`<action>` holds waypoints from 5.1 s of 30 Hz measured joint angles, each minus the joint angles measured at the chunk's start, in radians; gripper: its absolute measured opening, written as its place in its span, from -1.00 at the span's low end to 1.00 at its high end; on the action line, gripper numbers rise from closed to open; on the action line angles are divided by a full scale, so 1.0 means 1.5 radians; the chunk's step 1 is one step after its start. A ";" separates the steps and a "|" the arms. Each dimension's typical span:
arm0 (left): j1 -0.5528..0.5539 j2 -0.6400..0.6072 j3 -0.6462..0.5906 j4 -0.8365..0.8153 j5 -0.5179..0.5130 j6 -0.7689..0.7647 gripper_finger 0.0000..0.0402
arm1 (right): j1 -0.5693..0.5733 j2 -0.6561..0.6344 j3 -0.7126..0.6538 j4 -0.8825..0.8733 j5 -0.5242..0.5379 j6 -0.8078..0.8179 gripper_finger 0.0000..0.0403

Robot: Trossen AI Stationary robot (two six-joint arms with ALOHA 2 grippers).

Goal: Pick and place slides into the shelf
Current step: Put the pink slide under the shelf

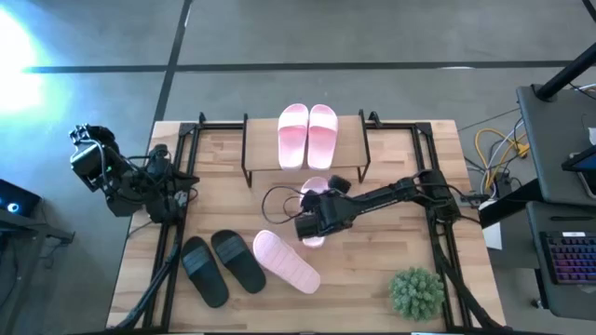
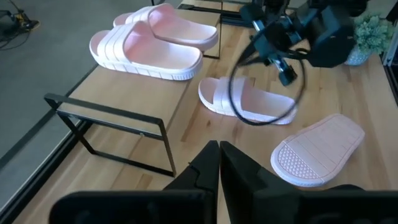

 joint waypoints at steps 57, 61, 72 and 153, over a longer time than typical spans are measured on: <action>0.016 -0.069 -0.426 0.549 0.178 -0.288 -1.00 | 0.141 -0.096 0.015 0.240 -0.384 0.378 -0.26; 0.041 -0.063 -0.500 0.755 0.282 -0.209 -1.00 | 0.141 -0.096 0.015 0.243 -0.384 0.378 -0.26; 0.192 -0.077 -0.591 0.931 0.296 -0.083 -1.00 | 0.142 -0.096 0.015 0.244 -0.384 0.346 -0.26; 0.364 0.657 0.056 0.937 0.694 0.212 -1.00 | 0.280 -0.110 -0.038 -0.247 -0.212 0.654 -0.26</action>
